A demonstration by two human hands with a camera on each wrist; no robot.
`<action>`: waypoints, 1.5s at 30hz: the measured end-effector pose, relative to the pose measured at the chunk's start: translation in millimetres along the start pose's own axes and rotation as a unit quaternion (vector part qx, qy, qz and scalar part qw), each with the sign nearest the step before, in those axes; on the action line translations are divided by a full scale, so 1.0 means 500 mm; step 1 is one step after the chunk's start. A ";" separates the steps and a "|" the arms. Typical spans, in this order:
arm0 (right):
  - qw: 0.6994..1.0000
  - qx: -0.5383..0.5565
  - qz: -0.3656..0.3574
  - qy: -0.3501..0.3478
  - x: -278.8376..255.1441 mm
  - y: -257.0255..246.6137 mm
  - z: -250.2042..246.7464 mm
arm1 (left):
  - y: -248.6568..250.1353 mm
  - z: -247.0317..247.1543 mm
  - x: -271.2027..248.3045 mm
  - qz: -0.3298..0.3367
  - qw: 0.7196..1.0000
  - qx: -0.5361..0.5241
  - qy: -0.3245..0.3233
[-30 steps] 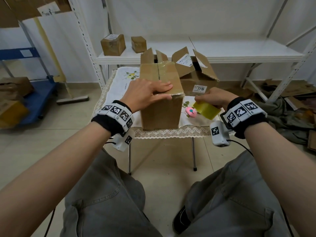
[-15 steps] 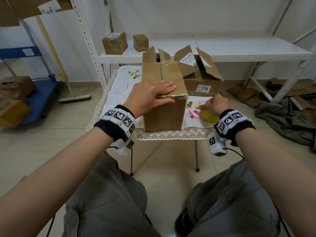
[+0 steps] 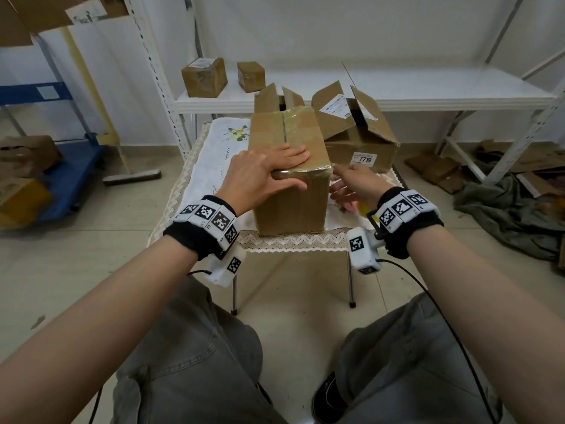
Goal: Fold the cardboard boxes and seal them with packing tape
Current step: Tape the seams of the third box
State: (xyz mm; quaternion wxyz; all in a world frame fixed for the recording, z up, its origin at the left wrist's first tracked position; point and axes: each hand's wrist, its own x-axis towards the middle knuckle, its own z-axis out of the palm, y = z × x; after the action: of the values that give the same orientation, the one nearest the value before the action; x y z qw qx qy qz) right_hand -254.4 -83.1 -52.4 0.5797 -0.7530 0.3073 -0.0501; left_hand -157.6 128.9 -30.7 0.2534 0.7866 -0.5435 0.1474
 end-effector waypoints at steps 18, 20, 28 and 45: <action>0.989 0.049 0.104 -0.098 0.010 0.016 0.039 | -0.027 -0.058 -0.025 -0.146 0.954 -0.252 0.077; 0.987 0.033 0.110 -0.113 0.011 0.020 0.041 | -0.037 -0.064 -0.022 -0.197 0.931 -0.297 0.079; 1.000 0.009 0.024 0.016 0.017 0.008 0.017 | -0.041 -0.052 -0.008 -0.286 0.919 -0.267 -0.047; 0.987 0.096 0.065 -0.114 -0.036 -0.012 -0.033 | -0.064 -0.033 -0.002 -0.514 0.728 -0.447 -0.079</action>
State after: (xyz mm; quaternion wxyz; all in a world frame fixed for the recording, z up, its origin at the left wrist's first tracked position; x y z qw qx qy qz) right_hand -273.8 -86.9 -36.6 0.6829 -0.6727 0.2814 0.0449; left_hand -127.3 147.9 -25.0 0.5689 0.7501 -0.0774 -0.3282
